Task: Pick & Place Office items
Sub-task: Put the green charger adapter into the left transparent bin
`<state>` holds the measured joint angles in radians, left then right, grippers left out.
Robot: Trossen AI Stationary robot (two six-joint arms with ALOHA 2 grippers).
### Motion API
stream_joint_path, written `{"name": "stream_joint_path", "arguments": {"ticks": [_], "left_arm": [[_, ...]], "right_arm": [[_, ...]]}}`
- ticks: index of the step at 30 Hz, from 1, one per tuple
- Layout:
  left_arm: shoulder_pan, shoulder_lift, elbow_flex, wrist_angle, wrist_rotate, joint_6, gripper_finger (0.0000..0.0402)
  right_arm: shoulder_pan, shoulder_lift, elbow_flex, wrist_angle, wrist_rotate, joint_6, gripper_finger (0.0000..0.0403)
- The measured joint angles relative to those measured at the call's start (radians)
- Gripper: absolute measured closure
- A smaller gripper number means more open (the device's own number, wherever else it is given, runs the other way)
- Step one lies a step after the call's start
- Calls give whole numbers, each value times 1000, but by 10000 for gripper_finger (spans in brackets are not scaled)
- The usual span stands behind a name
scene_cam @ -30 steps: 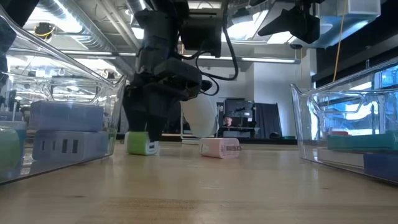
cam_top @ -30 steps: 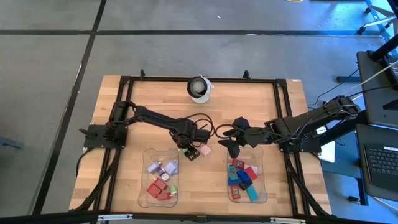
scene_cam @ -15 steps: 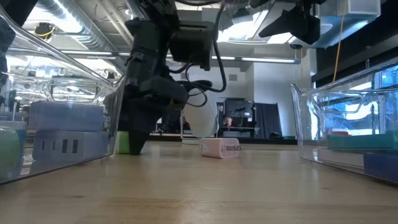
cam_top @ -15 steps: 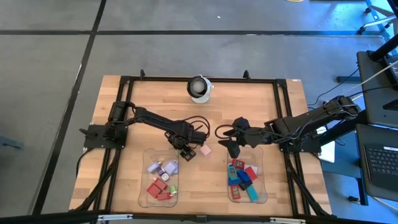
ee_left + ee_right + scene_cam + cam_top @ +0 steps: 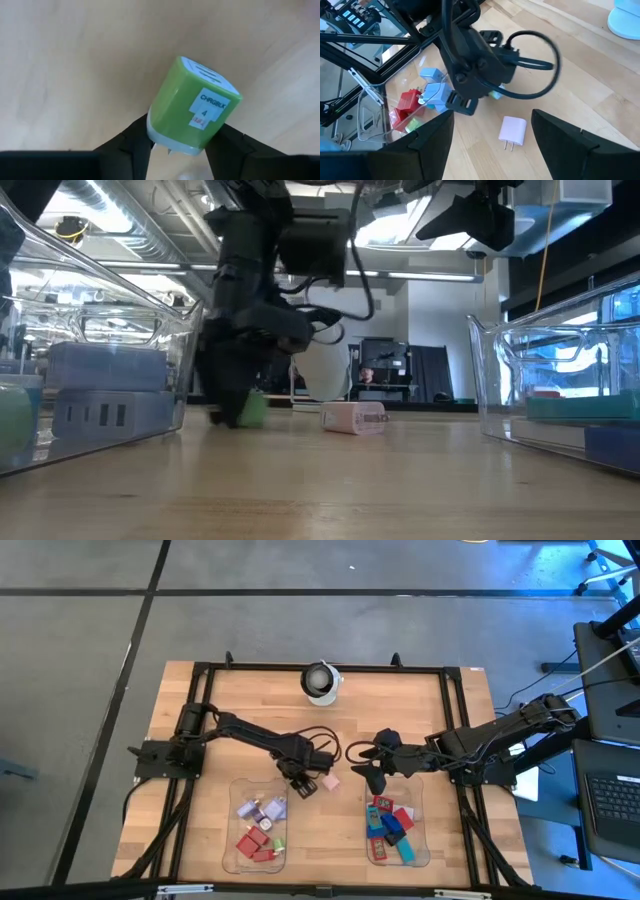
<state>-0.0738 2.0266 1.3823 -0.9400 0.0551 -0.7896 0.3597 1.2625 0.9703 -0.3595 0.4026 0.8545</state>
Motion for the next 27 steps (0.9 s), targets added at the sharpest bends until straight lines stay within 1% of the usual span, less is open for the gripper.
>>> {"name": "stream_joint_path", "arguments": {"ticks": [2, 5, 12, 16, 20, 27], "left_arm": [[2, 1, 19, 18, -26, 19, 255], [2, 1, 52, 2, -52, 47, 261], [-2, 1, 148, 1, -63, 130, 261], [-12, -1, 208, -23, -63, 199, 261], [-31, -55, 223, -59, -84, 245, 262], [-66, -236, 223, -49, -222, 254, 262]], "right_arm": [[0, 0, 0, 0, 0, 0, 133], [0, 0, 0, 0, 0, 0, 133], [0, 0, 0, 0, -4, 0, 133], [0, 0, 0, 0, -47, 6, 133], [2, 0, 0, 0, -89, 33, 133], [7, 0, 0, -9, -89, 35, 133]]}}
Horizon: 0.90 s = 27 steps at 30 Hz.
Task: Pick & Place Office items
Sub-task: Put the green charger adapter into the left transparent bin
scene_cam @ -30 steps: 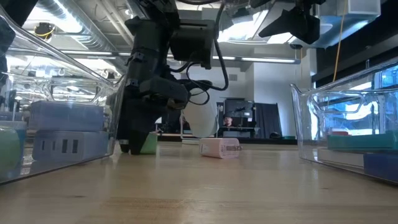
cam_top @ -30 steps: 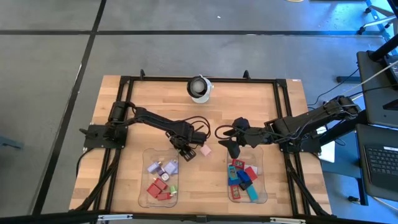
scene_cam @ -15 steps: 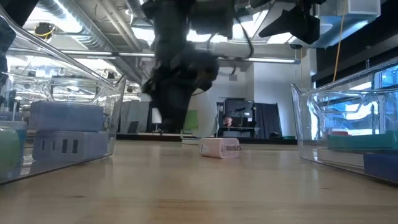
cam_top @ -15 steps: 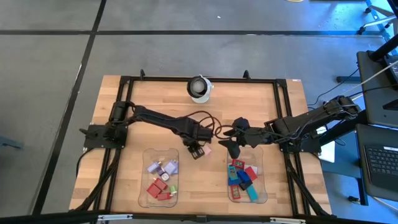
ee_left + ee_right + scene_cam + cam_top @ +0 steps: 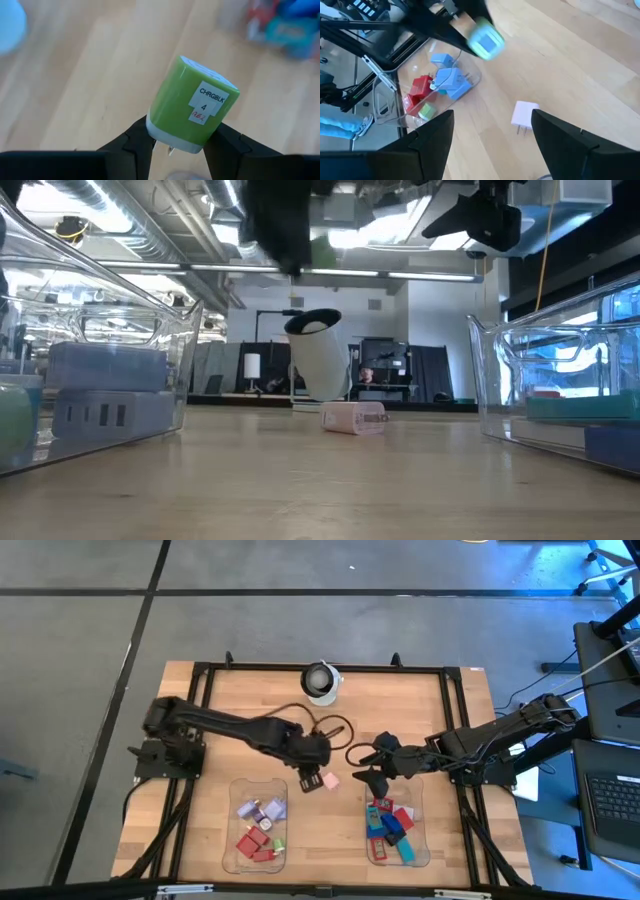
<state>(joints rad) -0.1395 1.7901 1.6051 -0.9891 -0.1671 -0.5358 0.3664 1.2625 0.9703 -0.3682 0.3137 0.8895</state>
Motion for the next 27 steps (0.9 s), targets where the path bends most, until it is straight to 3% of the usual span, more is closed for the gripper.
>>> {"name": "stream_joint_path", "arguments": {"ticks": [6, 12, 19, 27], "left_arm": [[-82, -158, 0, 132, -161, 65, 259], [-180, -236, 0, 452, -265, 241, 258], [-236, -250, 1, 728, -268, 424, 257], [-241, -250, 1, 706, -249, 380, 256]], "right_arm": [[-1, 0, 0, -3, 8, -7, 133], [-1, 0, 0, -4, 18, -12, 133], [-1, 0, 0, -3, 44, -7, 133], [-1, 0, 0, -3, 45, 12, 133]]}}
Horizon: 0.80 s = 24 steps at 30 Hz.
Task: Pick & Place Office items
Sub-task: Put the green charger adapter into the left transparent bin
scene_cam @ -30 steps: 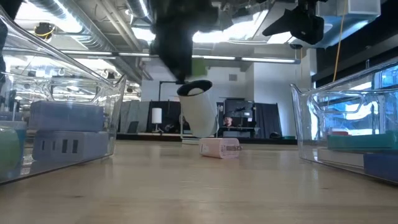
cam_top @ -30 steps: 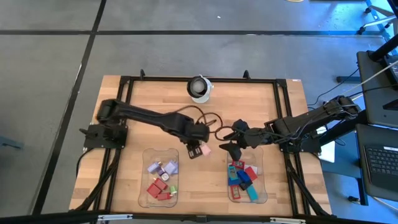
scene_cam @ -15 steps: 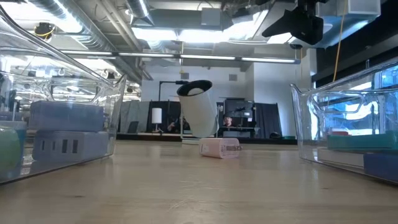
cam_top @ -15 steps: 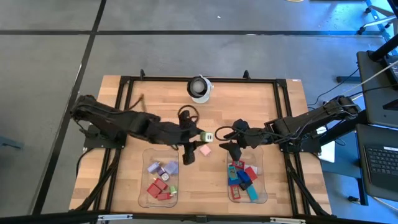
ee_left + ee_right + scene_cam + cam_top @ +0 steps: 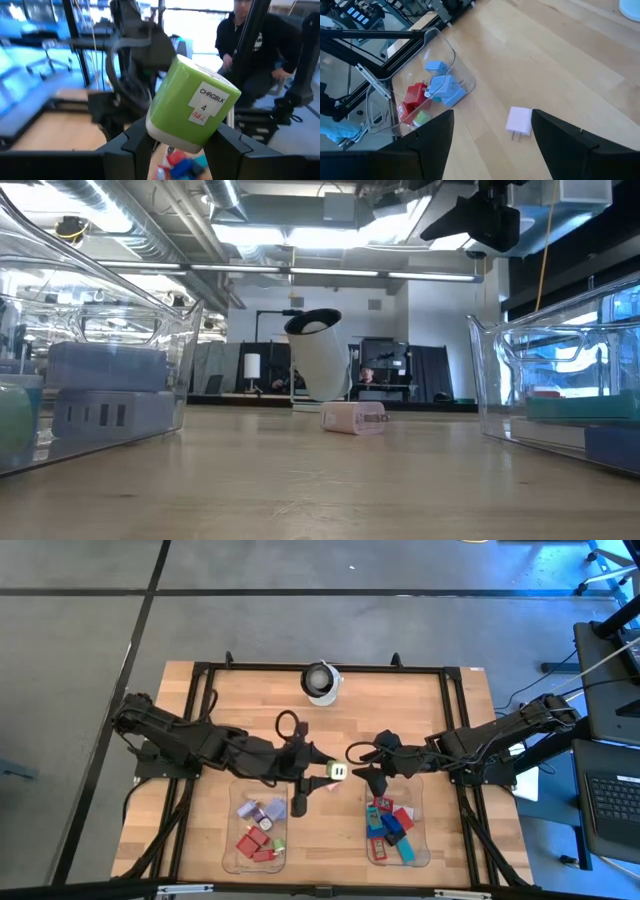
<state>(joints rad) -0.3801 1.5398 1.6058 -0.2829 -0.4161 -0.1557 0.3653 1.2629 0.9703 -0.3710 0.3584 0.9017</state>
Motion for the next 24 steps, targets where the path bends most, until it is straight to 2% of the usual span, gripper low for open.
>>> {"name": "stream_joint_path", "arguments": {"ticks": [6, 13, 19, 24], "left_arm": [[-17, -22, 0, -152, 131, -212, 256], [-79, -40, 0, -477, 236, -441, 256], [-148, -32, -2, -767, 254, -654, 256], [-209, -32, -73, -816, 270, -752, 256]], "right_arm": [[0, 0, 0, 0, -7, 3, 133], [0, 0, 0, 0, -7, 0, 133], [0, 0, 0, 0, 27, 3, 133], [0, 0, 0, 1, 85, 4, 133]]}}
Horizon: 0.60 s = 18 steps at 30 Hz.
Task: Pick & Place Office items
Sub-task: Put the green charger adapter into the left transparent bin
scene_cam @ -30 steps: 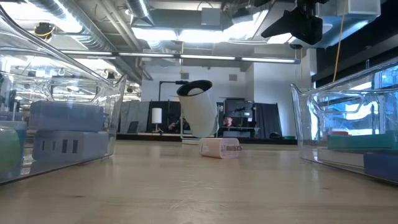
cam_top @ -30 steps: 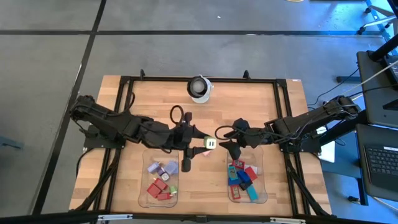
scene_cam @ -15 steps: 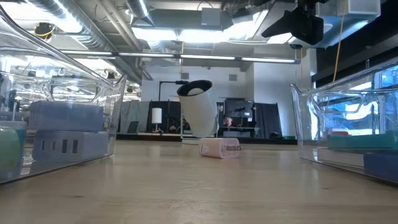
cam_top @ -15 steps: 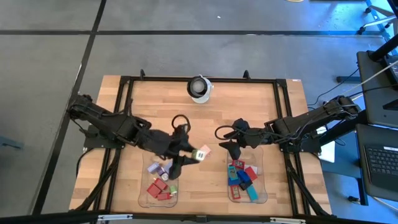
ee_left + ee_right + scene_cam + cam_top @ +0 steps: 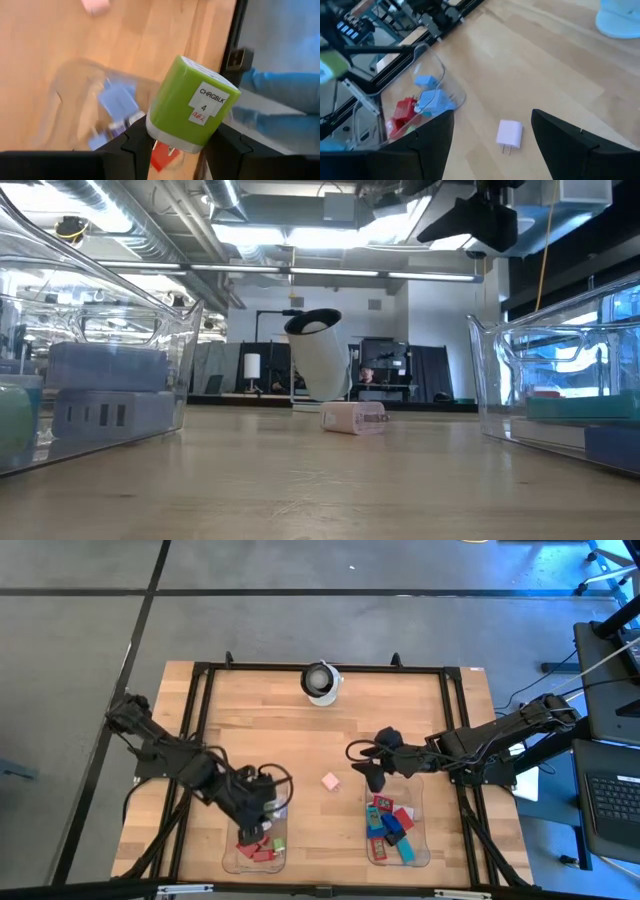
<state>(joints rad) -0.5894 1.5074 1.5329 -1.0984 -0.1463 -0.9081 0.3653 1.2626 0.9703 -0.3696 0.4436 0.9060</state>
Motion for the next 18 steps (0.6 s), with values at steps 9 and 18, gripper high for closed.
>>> {"name": "stream_joint_path", "arguments": {"ticks": [9, 18], "left_arm": [[-65, -5, -160, 24, 6, -49, 256], [-79, -5, -422, 150, 66, -156, 256]], "right_arm": [[0, 0, 0, 3, 46, 57, 133], [0, 0, 0, 7, 39, 82, 133]]}}
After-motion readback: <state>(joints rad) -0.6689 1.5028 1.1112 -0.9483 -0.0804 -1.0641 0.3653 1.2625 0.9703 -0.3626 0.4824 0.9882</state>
